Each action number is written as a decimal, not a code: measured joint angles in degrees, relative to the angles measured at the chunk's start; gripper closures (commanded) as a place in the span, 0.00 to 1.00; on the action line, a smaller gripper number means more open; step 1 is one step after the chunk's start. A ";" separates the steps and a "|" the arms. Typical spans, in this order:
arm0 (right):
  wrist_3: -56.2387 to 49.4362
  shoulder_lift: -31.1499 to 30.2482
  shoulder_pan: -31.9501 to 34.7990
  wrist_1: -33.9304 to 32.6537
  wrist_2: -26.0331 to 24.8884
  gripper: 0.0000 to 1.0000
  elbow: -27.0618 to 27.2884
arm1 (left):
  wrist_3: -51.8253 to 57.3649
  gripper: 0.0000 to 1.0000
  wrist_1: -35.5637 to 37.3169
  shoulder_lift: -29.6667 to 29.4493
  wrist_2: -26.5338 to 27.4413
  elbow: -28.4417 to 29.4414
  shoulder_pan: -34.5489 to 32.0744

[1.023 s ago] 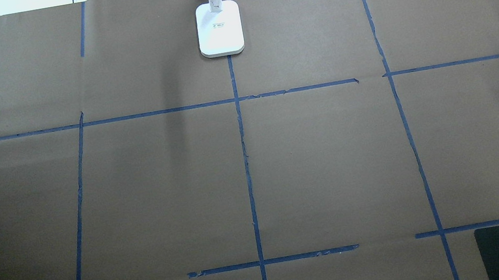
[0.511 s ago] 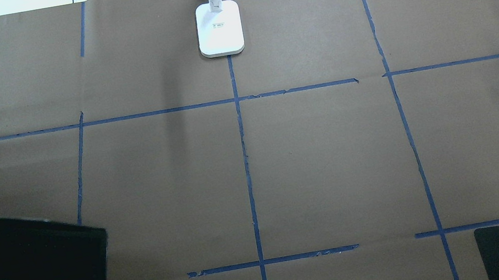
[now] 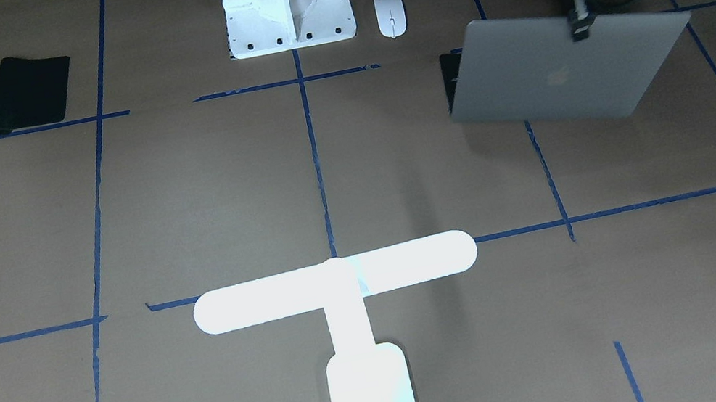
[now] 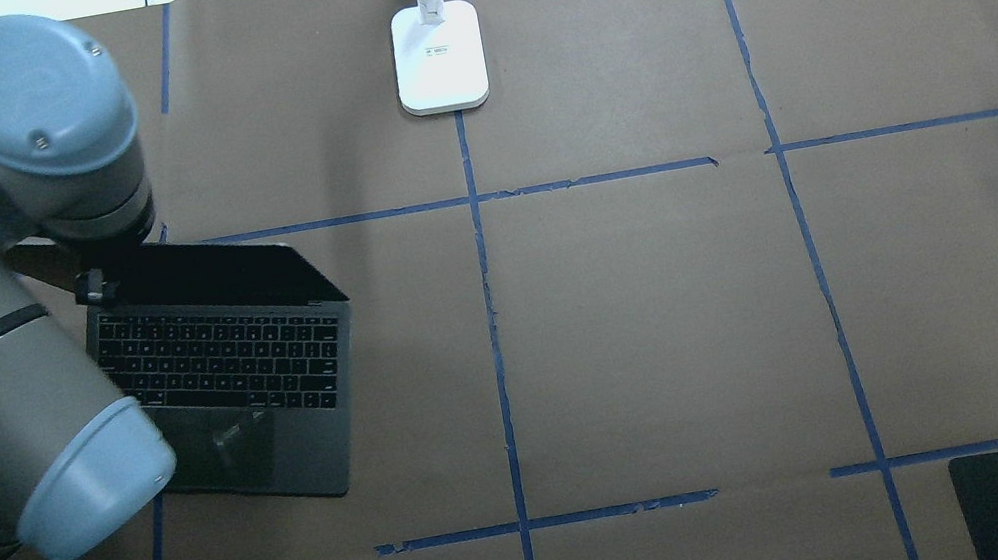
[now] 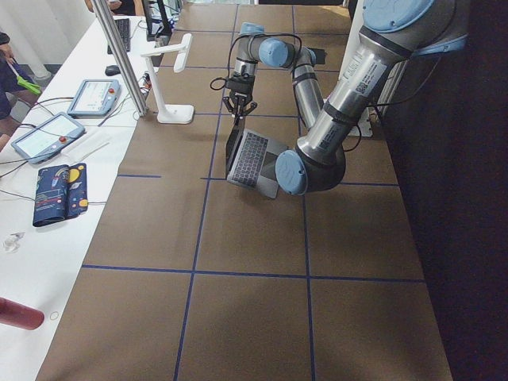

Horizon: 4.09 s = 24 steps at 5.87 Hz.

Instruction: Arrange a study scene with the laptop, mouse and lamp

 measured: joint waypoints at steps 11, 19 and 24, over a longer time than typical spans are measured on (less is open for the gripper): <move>0.20 0.49 -0.12 0.00 0.00 0.00 -0.03 | -13.38 0.00 -20.88 -22.76 -3.33 32.51 2.30; 34.86 -19.75 -19.69 25.27 -6.40 0.00 14.62 | 27.92 0.00 -10.64 13.25 -3.65 -21.22 15.68; 79.15 -26.93 -67.99 51.47 -36.46 0.00 14.54 | 34.60 0.00 -10.97 15.54 0.56 -24.37 24.26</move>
